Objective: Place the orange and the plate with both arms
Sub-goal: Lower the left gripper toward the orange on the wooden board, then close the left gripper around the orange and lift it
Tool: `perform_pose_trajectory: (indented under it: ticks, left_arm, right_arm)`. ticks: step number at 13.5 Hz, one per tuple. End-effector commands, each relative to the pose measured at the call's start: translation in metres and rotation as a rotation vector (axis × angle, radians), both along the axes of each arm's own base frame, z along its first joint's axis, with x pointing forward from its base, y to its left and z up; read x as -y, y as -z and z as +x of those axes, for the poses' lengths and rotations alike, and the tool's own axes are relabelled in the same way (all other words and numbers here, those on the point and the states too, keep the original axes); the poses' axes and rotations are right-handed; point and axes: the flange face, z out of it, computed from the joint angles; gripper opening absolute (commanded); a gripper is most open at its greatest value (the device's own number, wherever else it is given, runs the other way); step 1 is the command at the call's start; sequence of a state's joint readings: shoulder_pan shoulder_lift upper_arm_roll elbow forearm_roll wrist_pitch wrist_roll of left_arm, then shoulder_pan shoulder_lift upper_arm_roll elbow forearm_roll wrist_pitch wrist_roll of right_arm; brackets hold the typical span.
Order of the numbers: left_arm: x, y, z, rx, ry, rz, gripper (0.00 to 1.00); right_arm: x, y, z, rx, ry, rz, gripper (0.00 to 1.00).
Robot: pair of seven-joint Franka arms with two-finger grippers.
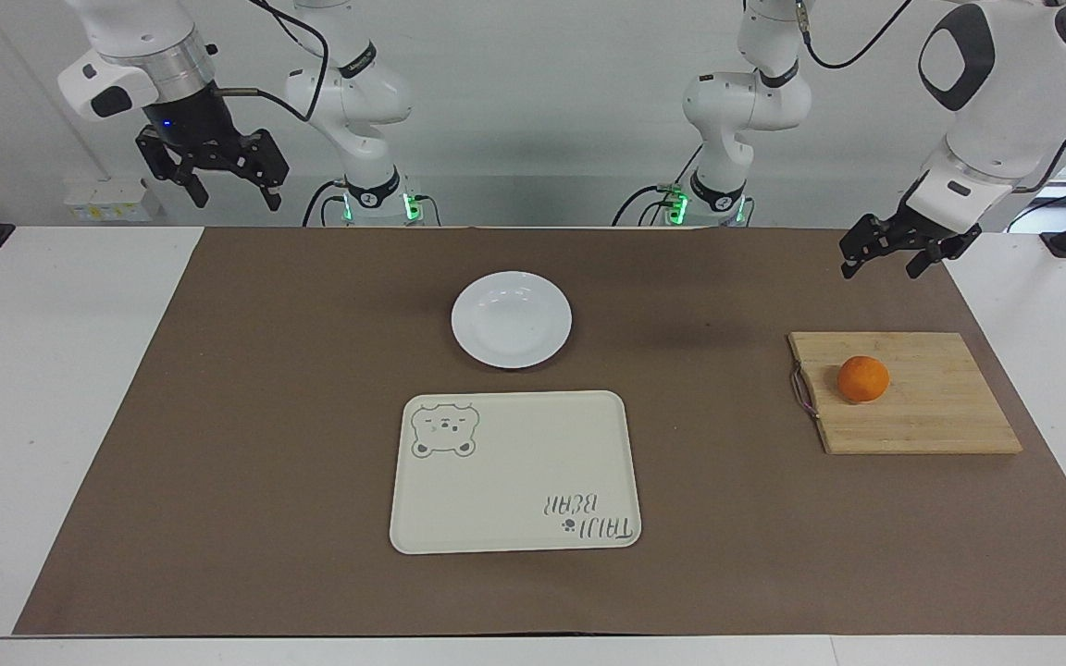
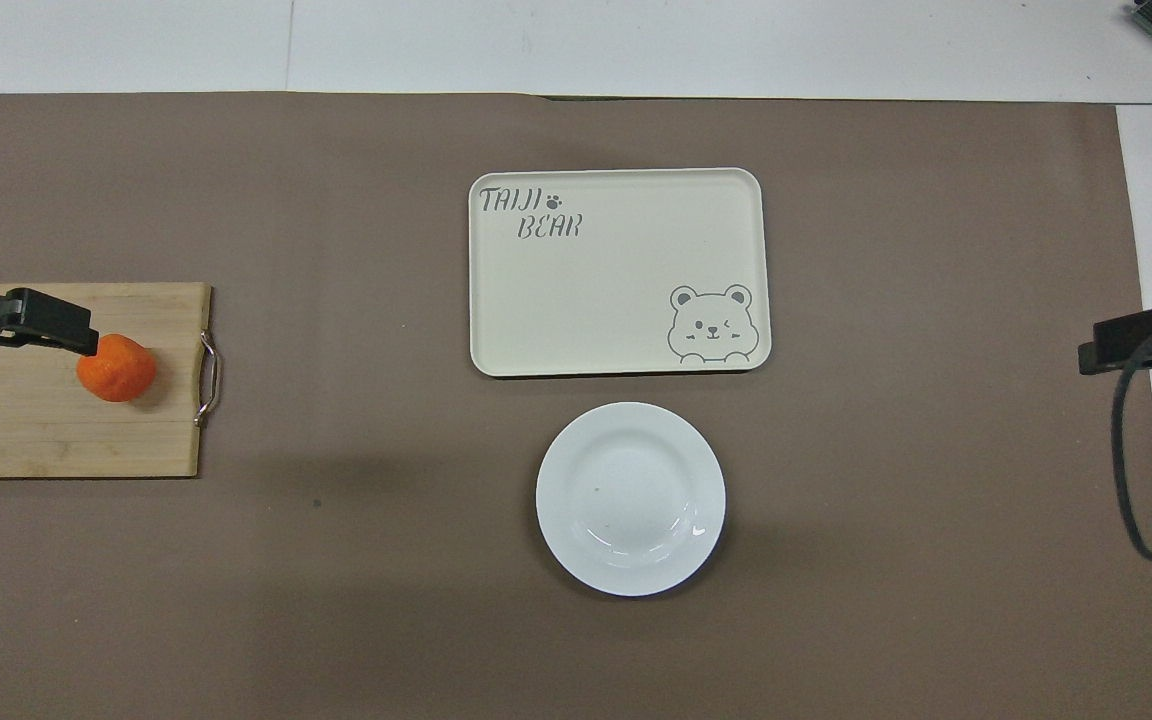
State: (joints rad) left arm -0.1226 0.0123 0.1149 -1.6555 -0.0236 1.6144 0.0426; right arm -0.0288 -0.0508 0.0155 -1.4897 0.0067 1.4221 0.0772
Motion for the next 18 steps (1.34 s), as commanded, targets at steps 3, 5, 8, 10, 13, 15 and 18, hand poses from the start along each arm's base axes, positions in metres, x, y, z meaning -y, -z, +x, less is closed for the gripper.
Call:
perform_pose_trajectory:
  ticks: [3, 5, 8, 10, 13, 15, 18]
  left_arm:
    - [-0.026, 0.036, -0.004, 0.036, 0.031, 0.01, 1.0]
    - [-0.041, 0.058, 0.0, 0.038, 0.027, 0.01, 1.0]
    - [-0.067, 0.095, 0.002, 0.052, -0.005, 0.016, 1.0]
    - [-0.072, 0.121, 0.007, 0.053, 0.002, 0.02, 1.0]
    - [-0.096, 0.168, 0.023, 0.052, 0.002, 0.03, 1.0]
    - [-0.098, 0.19, 0.025, 0.054, -0.001, 0.034, 1.0]
    - [-0.097, 0.229, 0.024, 0.075, -0.002, 0.041, 1.0]
  right_arm:
    - [0.002, 0.001, 0.001, 0.01, -0.021, 0.018, 1.0]
    - [0.002, 0.001, 0.001, 0.01, -0.021, 0.018, 1.0]
    - [0.002, 0.001, 0.001, 0.011, -0.021, 0.018, 1.0]
    - [0.003, 0.001, 0.001, 0.01, -0.019, 0.018, 1.0]
    - [0.002, 0.001, 0.001, 0.011, -0.021, 0.018, 1.0]
    - [0.002, 0.001, 0.001, 0.011, -0.021, 0.018, 1.0]
    - [0.002, 0.001, 0.001, 0.01, -0.021, 0.018, 1.0]
